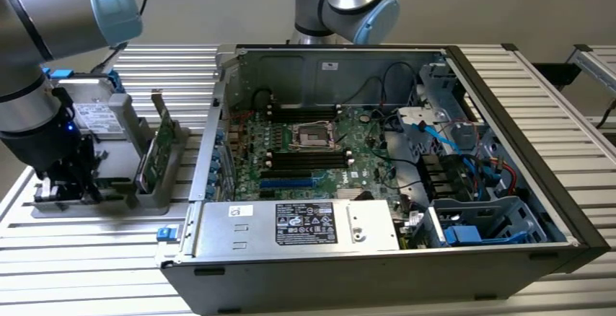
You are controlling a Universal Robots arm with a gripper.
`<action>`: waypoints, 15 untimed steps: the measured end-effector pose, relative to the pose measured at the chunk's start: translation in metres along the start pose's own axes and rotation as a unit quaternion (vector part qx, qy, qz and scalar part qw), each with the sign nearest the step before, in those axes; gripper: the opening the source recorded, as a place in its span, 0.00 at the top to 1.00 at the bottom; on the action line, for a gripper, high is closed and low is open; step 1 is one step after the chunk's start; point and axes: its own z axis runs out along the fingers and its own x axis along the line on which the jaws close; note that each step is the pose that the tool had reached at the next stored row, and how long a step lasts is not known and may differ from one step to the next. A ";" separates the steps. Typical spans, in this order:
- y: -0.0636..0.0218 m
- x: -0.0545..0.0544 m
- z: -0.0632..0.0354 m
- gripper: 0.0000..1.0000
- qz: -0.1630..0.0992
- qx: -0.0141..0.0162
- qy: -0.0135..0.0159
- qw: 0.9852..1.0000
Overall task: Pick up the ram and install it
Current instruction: 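Pick up the ram and move it above insertion slot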
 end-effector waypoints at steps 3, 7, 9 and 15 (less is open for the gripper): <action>0.0001 0.000 -0.0032 0.86 0.000 0.000 0.000 1.000; 0.0001 0.000 -0.0080 0.86 0.000 0.000 -0.001 1.000; 0.0002 0.000 -0.0107 0.86 0.000 0.000 -0.002 1.000; 0.0003 0.001 -0.0203 0.86 0.000 0.000 -0.003 1.000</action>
